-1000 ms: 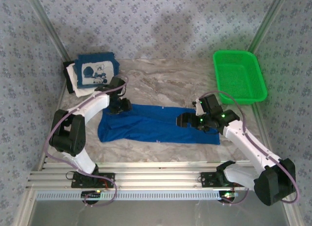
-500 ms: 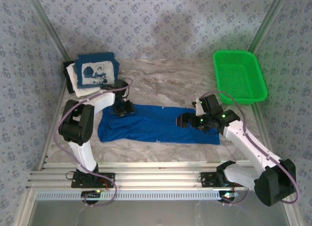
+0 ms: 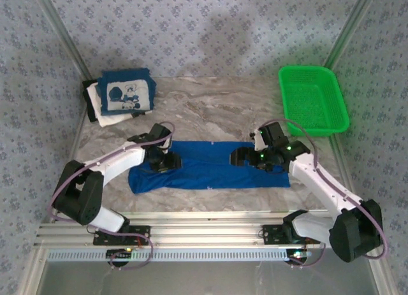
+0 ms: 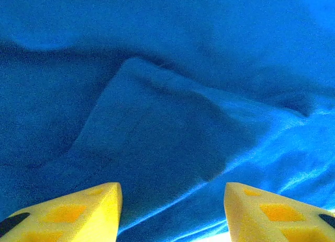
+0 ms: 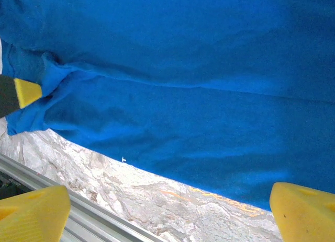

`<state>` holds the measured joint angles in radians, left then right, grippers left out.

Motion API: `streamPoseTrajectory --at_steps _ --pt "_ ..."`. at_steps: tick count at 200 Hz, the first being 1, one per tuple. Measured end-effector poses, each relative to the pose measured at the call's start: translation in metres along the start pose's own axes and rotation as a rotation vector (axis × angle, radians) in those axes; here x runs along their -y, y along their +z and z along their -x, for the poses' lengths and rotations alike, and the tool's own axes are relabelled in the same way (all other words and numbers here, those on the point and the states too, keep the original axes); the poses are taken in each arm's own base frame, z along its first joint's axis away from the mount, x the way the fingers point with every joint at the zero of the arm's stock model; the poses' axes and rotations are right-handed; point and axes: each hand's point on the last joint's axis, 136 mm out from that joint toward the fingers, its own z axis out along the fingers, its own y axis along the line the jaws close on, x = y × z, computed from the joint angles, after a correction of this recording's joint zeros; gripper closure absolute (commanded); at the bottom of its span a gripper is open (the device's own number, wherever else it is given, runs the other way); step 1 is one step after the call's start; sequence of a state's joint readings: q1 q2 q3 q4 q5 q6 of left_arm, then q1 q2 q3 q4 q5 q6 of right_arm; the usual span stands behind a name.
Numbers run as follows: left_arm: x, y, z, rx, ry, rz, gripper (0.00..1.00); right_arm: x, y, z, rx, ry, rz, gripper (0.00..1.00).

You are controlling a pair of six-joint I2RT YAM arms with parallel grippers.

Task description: Fold and stack the t-shirts

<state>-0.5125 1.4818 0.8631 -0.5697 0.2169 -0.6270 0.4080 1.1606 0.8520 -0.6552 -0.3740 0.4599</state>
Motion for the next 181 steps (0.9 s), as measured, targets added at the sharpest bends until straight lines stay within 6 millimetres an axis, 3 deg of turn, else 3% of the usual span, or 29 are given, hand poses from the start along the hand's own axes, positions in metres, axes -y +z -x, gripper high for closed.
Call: streamPoseTrajectory --at_steps 14,41,95,109,135,156,181 --pt "-0.001 0.004 -0.010 -0.026 -0.015 0.000 0.46 0.000 0.001 0.001 -0.005 -0.002 0.000 0.00" --pt "0.014 -0.001 -0.020 -0.038 -0.008 -0.051 0.45 0.000 0.002 0.003 -0.006 -0.003 -0.002 0.00" --pt "0.053 -0.064 -0.008 0.110 -0.002 -0.255 0.38 -0.001 0.002 0.004 -0.004 -0.003 -0.002 0.00" --pt "0.046 -0.075 0.006 0.152 -0.040 -0.236 0.44 -0.001 0.002 0.004 -0.004 -0.003 -0.002 0.00" --pt "0.003 -0.078 0.043 0.230 -0.160 -0.148 0.46 -0.001 0.002 0.004 -0.004 0.000 -0.001 0.00" --pt "-0.017 -0.061 0.053 0.207 -0.178 -0.096 0.51 -0.001 0.002 0.004 -0.004 0.000 -0.002 0.00" --pt "-0.016 -0.035 0.057 0.154 -0.126 -0.104 0.57 -0.001 0.002 0.004 -0.004 0.000 -0.001 0.00"
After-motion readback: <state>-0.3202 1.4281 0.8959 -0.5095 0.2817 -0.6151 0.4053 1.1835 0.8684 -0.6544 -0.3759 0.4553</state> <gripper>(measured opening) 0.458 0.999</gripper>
